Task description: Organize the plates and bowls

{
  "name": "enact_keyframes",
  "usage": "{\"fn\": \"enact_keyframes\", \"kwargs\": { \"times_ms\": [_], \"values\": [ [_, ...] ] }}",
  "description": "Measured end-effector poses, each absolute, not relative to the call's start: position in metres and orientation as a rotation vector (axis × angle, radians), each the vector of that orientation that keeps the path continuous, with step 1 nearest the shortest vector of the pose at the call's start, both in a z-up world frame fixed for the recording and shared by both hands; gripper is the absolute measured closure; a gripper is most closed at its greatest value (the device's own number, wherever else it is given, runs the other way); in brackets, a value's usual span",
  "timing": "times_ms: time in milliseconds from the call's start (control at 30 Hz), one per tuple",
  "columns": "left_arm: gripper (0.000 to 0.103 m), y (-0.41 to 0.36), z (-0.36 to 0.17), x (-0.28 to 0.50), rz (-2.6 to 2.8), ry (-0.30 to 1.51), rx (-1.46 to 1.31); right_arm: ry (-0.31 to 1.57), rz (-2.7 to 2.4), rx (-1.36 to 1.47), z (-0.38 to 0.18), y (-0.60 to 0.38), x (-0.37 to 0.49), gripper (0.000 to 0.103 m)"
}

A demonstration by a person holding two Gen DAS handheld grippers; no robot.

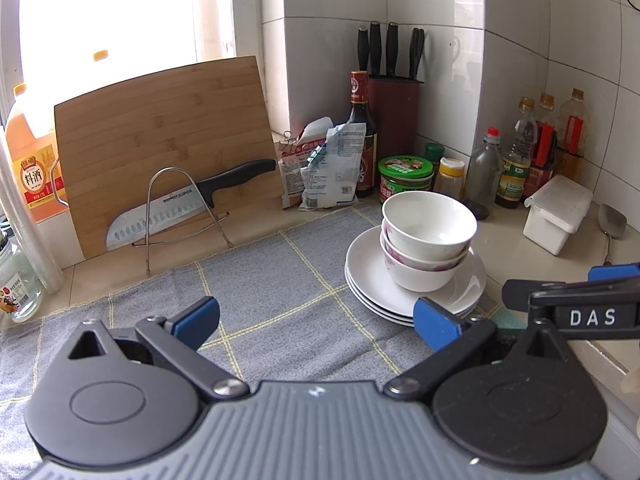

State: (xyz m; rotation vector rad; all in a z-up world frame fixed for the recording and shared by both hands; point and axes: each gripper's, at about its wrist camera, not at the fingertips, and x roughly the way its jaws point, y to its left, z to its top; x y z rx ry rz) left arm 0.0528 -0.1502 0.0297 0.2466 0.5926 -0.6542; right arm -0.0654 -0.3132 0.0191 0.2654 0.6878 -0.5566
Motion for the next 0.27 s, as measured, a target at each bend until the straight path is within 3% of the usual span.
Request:
{"fn": "enact_keyframes", "kwargs": {
  "times_ms": [267],
  "values": [
    [0.001,-0.1498,0.0307,0.0519,-0.655,0.590,0.248,0.684,-0.558,0.263,0.0203,-0.3136,-0.0676,0.000]
  ]
}}
